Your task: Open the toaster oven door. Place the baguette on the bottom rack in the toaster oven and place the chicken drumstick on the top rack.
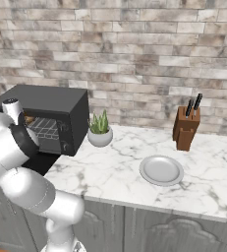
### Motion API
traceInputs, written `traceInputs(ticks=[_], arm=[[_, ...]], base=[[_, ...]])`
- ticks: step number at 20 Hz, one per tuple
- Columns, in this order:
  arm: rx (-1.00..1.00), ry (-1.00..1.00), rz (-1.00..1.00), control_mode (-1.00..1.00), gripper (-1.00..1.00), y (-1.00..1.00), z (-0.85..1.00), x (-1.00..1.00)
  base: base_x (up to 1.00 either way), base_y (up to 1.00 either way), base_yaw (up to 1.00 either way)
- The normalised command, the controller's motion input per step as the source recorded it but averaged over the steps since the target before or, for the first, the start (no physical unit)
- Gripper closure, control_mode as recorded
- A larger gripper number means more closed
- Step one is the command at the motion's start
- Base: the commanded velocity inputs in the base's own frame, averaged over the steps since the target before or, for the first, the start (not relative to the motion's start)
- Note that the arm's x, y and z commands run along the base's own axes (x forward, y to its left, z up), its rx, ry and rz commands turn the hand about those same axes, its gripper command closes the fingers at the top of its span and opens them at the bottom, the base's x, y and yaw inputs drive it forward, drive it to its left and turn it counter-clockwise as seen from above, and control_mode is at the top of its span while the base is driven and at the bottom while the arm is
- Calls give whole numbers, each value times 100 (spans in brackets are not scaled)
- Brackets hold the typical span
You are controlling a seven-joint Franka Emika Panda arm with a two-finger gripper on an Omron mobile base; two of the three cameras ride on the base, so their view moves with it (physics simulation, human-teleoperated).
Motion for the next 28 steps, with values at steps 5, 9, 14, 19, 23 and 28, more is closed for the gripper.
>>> traceInputs(ticks=[5, 9, 14, 19, 23, 28], arm=[[0, 0, -11, -100, -100, 3, 13, 24], [1, 0, -12, -100, -100, 4, 8, 18], [2, 0, -11, -100, -100, 6, 1, 3], [2, 0, -12, -100, -100, 9, 0, 1], [1, 0, -12, -100, -100, 9, 2, -2], [2, 0, -4, -100, -100, 5, 6, -30]], base=[[0, 0, 0], [0, 0, 0], [0, 0, 0], [0, 0, 0], [0, 0, 0], [0, 0, 0]])
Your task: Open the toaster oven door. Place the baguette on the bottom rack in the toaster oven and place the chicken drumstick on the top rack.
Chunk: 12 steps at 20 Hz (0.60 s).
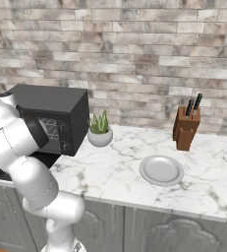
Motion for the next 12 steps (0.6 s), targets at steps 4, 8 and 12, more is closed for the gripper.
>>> traceInputs(ticks=[4, 8, 12], arm=[[1, -1, 0, -100, -100, 0, 14, -42], [0, -3, 0, -100, -100, 0, 16, -50], [0, -4, 0, -100, -100, -2, 14, -51]], base=[[0, 0, 0], [0, 0, 0], [0, 0, 0]])
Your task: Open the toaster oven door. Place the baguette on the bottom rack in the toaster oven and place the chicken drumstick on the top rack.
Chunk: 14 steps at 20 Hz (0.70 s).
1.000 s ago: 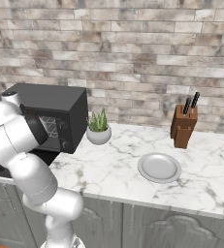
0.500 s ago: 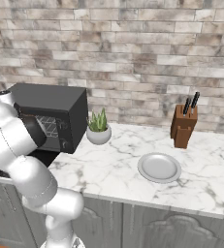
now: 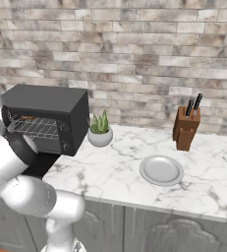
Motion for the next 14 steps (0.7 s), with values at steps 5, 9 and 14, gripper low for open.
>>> traceInputs(ticks=[5, 9, 14], arm=[[0, -5, 0, -100, -100, -7, 10, -50], [0, 0, 3, -100, -100, -10, 10, -45], [-2, -7, 6, -100, -100, -12, 5, -30]], base=[[0, 0, 0], [0, 0, 0], [0, 0, 0]])
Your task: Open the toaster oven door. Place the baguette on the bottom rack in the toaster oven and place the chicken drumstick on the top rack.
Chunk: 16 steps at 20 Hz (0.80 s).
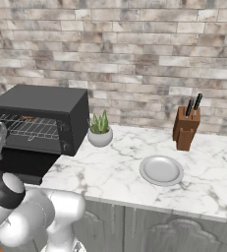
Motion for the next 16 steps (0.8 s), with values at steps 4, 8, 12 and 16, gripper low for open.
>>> traceInputs(ticks=[4, 8, 12, 16], arm=[[-20, -37, 12, -100, -100, -9, 0, -1], [-21, -20, 14, -100, -100, -9, 11, 0], [-25, -4, 12, -100, -100, -1, 23, 0], [-25, -2, 10, -100, -100, -6, 19, 2]], base=[[0, 0, 0], [0, 0, 0], [0, 0, 0], [0, 0, 0]])
